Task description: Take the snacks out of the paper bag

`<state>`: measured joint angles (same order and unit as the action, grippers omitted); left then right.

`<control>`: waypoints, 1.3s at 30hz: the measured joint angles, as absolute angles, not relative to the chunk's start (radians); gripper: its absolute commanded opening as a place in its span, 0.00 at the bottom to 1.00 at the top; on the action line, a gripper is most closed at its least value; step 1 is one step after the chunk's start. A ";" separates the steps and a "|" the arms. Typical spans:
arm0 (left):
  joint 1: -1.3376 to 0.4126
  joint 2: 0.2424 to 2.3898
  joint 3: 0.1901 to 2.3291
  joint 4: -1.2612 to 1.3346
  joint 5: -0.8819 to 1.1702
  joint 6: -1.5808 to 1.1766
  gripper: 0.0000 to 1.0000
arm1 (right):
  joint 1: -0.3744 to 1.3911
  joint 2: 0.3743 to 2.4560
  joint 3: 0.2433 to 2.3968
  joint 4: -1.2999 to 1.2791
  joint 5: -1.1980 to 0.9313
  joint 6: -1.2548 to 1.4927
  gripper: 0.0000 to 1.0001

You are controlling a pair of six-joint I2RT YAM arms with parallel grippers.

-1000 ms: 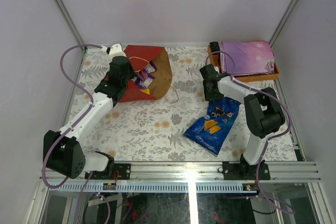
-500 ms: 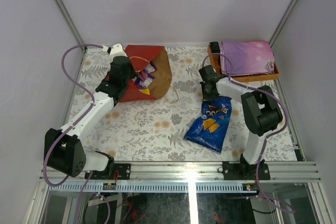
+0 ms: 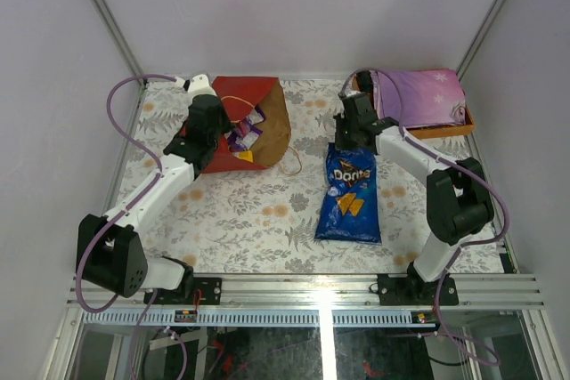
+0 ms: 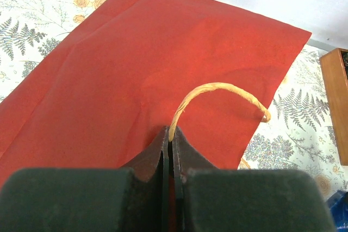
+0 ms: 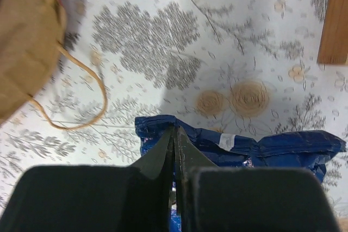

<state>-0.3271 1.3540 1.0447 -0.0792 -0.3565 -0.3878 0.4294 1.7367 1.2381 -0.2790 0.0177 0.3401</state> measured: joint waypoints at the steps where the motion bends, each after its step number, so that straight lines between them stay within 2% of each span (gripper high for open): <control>1: -0.326 1.355 1.044 -0.078 -0.354 -0.388 0.00 | 0.430 1.736 1.255 -0.280 0.014 0.340 0.00; 8: -0.326 1.357 1.043 -0.075 -0.344 -0.388 0.00 | 0.434 1.780 1.460 -0.303 0.008 0.339 0.01; 9: -0.325 1.357 1.043 -0.075 -0.343 -0.388 0.00 | 0.434 1.791 1.491 -0.305 0.008 0.339 0.17; 10: -0.325 1.358 1.043 -0.075 -0.343 -0.388 0.00 | 0.435 1.804 1.518 -0.306 0.009 0.338 0.45; 11: -0.325 1.358 1.043 -0.075 -0.343 -0.388 0.00 | 0.436 1.815 1.538 -0.305 0.010 0.340 0.67; 13: -0.325 1.359 1.043 -0.075 -0.341 -0.388 0.00 | 0.440 1.842 1.575 -0.305 0.017 0.336 0.97; 14: -0.325 1.359 1.043 -0.076 -0.340 -0.388 0.00 | 0.441 1.848 1.579 -0.304 0.020 0.338 1.00; 17: -0.324 1.359 1.043 -0.075 -0.340 -0.388 0.00 | 0.453 1.840 1.534 -0.292 0.065 0.324 0.99; 18: -0.324 1.359 1.043 -0.076 -0.340 -0.388 0.00 | 0.459 1.827 1.497 -0.269 0.080 0.324 0.92; 19: -0.324 1.359 1.043 -0.075 -0.340 -0.388 0.00 | 0.467 1.806 1.446 -0.249 0.097 0.325 0.82; 22: -0.324 1.359 1.043 -0.075 -0.336 -0.389 0.00 | 0.493 1.739 1.299 -0.212 0.115 0.329 0.41; 24: -0.323 1.361 1.043 -0.075 -0.330 -0.389 0.00 | 0.505 1.725 1.258 -0.199 0.112 0.336 0.27; 25: -0.323 1.362 1.043 -0.075 -0.326 -0.390 0.00 | 0.510 1.732 1.258 -0.195 0.110 0.339 0.23; 35: -0.320 1.365 1.043 -0.076 -0.319 -0.392 0.00 | 0.512 1.973 1.339 -0.131 0.042 0.341 0.24; 39: -0.319 1.365 1.043 -0.076 -0.320 -0.392 0.00 | 0.510 2.030 1.339 -0.130 0.042 0.341 0.29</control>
<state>-0.3195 1.3647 1.0428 -0.0761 -0.3202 -0.3920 0.5102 2.0300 1.3388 -0.1303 0.0422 0.3408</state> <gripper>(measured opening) 0.007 0.250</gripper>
